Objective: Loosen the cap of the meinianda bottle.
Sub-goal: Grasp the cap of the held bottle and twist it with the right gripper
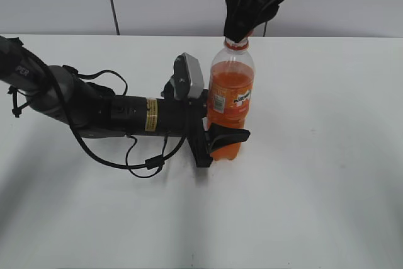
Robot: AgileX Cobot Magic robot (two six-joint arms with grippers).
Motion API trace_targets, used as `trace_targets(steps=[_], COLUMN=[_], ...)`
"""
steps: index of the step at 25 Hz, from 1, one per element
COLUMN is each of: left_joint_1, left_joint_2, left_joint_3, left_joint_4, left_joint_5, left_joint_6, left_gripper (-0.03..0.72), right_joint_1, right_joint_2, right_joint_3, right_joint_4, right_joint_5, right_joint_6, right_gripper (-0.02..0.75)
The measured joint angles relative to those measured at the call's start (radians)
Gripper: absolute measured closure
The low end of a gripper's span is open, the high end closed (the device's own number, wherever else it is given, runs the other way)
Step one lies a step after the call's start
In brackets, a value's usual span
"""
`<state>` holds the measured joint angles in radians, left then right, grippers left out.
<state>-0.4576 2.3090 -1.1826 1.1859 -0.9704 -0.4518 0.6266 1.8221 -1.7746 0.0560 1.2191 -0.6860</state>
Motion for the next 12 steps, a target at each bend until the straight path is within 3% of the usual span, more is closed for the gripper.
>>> trace_targets(steps=[6, 12], left_joint_1=[0.0, 0.0], left_joint_2=[0.0, 0.0], left_joint_3=[0.0, 0.0], left_joint_4=[0.0, -0.001], left_joint_5=[0.0, 0.002], left_joint_6=[0.0, 0.0], left_gripper=[0.294, 0.294], right_joint_1=[0.0, 0.0], right_joint_2=[-0.029, -0.08], right_joint_3=[0.0, 0.0], right_joint_4=[0.005, -0.016], right_joint_5=[0.0, 0.0], right_joint_6=[0.013, 0.216], right_gripper=[0.46, 0.46])
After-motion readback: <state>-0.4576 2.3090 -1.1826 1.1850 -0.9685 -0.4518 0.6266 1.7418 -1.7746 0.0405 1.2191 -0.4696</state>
